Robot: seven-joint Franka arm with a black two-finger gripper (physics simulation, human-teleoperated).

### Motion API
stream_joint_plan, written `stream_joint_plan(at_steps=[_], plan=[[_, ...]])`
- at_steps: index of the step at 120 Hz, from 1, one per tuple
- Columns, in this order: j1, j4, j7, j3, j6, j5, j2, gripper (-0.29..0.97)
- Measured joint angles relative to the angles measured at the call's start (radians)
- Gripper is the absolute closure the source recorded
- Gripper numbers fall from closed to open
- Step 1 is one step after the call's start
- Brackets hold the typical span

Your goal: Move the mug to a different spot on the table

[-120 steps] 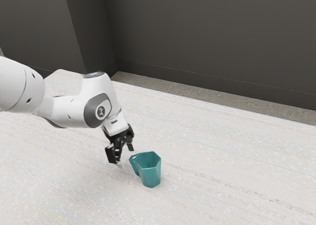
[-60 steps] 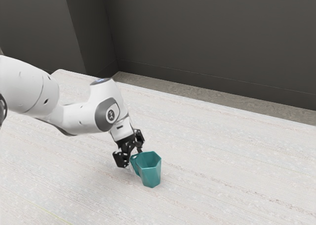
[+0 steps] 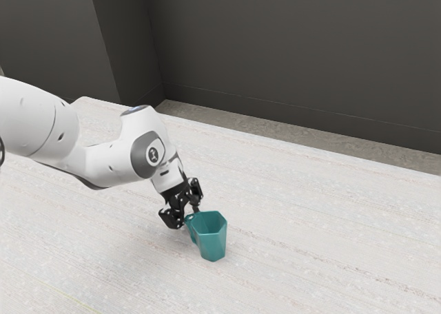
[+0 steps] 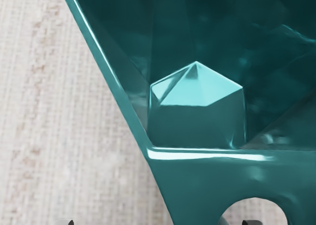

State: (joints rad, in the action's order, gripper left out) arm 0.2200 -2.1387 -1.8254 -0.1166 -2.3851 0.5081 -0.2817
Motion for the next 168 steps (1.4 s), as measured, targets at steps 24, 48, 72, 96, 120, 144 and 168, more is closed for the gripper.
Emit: stream_joint_plan(at_steps=[24,48,72,96,120,144,168], plan=[[0.002,0.0,-0.019,0.0,0.008,0.008,0.0,0.42],[0.001,0.0,-0.033,0.0,0.012,0.013,0.0,0.56],[0.001,0.0,-0.042,0.0,0.021,0.023,0.0,0.59],[0.004,0.0,-0.05,0.0,0.037,0.03,0.01,0.58],[-0.006,0.0,-0.057,0.0,0.042,0.045,0.024,0.67],[-0.041,0.011,-0.066,0.0,0.054,0.063,0.063,0.71],[-0.153,0.072,-0.085,0.0,0.099,0.115,0.063,0.73]])
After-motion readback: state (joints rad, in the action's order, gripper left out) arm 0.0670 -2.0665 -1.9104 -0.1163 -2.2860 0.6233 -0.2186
